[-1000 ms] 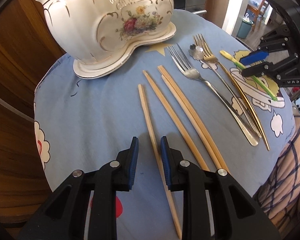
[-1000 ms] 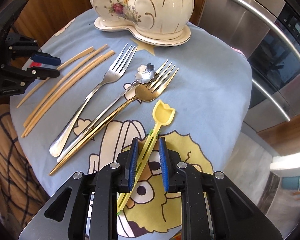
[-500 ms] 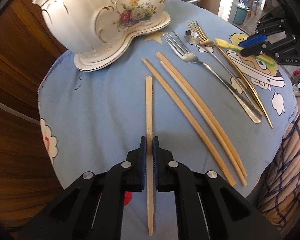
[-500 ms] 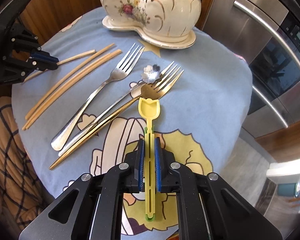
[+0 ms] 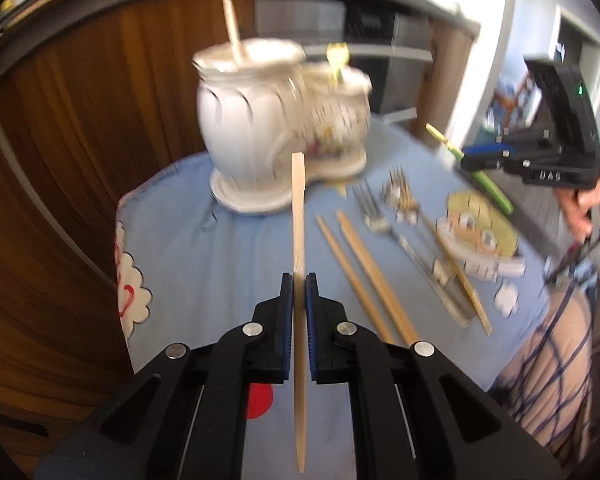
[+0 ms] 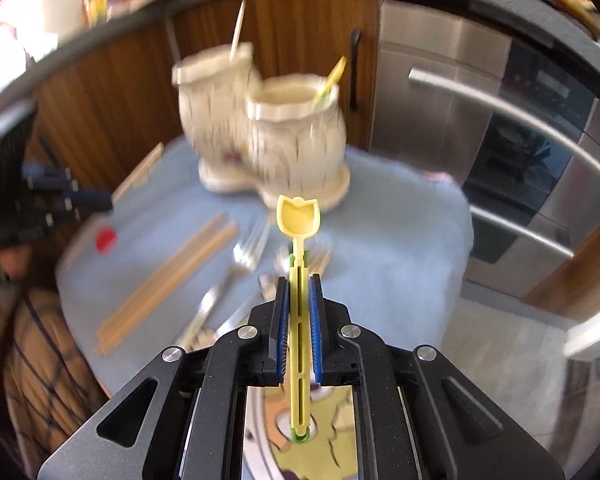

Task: Organize utensils
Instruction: 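Lift the chopstick with the left tool while the right tool lifts the yellow utensil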

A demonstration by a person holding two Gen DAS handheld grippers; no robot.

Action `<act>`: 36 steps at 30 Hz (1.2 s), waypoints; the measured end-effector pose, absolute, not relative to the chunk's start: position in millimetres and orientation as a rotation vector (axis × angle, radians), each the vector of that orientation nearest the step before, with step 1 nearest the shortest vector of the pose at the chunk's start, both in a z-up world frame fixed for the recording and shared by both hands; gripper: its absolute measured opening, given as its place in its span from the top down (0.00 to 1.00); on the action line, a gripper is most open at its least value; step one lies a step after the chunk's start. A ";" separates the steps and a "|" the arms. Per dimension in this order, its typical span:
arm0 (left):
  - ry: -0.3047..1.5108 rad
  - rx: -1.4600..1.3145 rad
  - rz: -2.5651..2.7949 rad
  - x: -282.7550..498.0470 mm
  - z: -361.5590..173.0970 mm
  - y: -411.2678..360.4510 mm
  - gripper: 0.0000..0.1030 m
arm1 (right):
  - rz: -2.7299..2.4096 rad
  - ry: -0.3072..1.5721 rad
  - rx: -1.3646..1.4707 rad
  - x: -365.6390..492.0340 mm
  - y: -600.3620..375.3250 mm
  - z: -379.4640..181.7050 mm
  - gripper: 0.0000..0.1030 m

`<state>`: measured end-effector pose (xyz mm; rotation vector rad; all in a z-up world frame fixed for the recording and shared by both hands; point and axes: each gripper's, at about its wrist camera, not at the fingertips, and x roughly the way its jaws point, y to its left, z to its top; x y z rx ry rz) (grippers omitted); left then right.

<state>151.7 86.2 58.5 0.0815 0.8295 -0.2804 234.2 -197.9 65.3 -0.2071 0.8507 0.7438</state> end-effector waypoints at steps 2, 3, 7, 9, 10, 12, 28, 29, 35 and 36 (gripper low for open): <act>0.783 0.040 -0.276 150.7 68.4 91.7 0.94 | 0.745 0.807 -0.143 236.0 -199.6 74.2 0.90; 0.759 0.021 -0.269 149.6 70.6 90.4 0.94 | 0.745 0.785 -0.112 236.9 -200.7 78.2 0.90; 0.666 -0.052 -0.251 148.5 89.8 97.7 0.94 | 0.735 0.694 0.024 243.0 -204.7 93.0 0.90; 0.631 -0.074 -0.246 148.3 96.3 99.1 0.94 | 0.725 0.665 0.072 246.0 -206.5 95.2 0.90; 0.614 -0.088 -0.245 151.1 100.0 100.6 0.94 | 0.718 0.650 0.102 249.3 -207.5 96.1 0.90; 0.584 -0.103 -0.241 152.5 104.5 100.1 0.94 | 0.714 0.629 0.152 253.8 -208.5 97.4 0.90; 0.311 -0.165 -0.204 199.6 152.0 97.4 0.94 | 0.751 0.414 0.343 285.7 -187.7 100.5 0.90; 0.300 -0.171 -0.204 202.9 153.2 98.4 0.94 | 0.756 0.408 0.345 288.1 -186.2 101.8 0.90; 0.212 -0.234 -0.190 218.6 159.4 107.9 0.94 | 0.763 0.350 0.345 294.2 -175.5 110.8 0.90; 0.198 -0.240 -0.185 220.9 160.8 108.3 0.94 | 0.763 0.344 0.350 295.4 -173.2 111.4 0.90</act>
